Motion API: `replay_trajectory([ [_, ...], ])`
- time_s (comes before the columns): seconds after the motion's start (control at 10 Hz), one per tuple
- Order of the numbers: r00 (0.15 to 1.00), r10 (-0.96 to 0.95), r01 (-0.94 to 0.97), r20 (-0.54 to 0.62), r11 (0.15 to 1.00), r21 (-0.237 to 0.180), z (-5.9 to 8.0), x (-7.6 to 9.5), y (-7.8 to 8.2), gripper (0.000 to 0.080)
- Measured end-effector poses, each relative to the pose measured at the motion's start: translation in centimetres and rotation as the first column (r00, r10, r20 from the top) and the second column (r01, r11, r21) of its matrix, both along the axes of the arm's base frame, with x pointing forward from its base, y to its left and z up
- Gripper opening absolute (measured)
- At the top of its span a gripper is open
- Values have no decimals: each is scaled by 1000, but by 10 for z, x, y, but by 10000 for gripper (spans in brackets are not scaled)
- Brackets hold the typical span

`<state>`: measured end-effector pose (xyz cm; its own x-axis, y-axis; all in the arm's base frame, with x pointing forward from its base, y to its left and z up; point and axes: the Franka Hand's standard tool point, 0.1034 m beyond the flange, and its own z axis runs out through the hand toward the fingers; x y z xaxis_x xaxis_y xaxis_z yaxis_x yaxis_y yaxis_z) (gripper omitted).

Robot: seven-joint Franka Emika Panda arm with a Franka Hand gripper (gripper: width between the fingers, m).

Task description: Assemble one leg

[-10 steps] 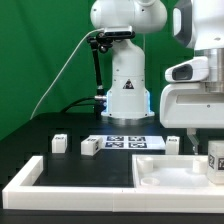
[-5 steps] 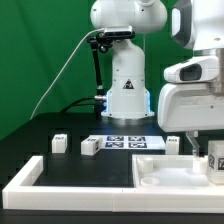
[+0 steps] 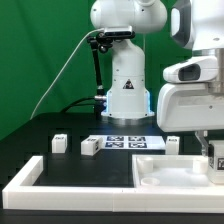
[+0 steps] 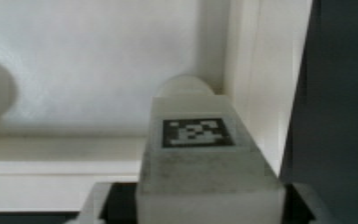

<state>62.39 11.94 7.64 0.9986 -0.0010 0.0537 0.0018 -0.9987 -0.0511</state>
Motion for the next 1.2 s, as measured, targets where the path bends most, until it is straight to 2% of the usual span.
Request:
replay_trajectory([
  [0.2, 997, -73, 73, -17, 997, 5, 0, -2, -2, 291],
  [0.4, 920, -388, 390, -45, 920, 33, -1, -3, -3, 291],
  [0.6, 823, -564, 567, -62, 823, 39, -2, -3, -4, 291],
  [0.7, 745, -663, 666, -72, 745, 38, -2, -3, -4, 291],
  [0.9, 525, -846, 851, -92, 525, 32, -2, -4, -4, 292],
  [1.2, 228, -965, 974, -130, 227, 21, -3, -4, -4, 292],
])
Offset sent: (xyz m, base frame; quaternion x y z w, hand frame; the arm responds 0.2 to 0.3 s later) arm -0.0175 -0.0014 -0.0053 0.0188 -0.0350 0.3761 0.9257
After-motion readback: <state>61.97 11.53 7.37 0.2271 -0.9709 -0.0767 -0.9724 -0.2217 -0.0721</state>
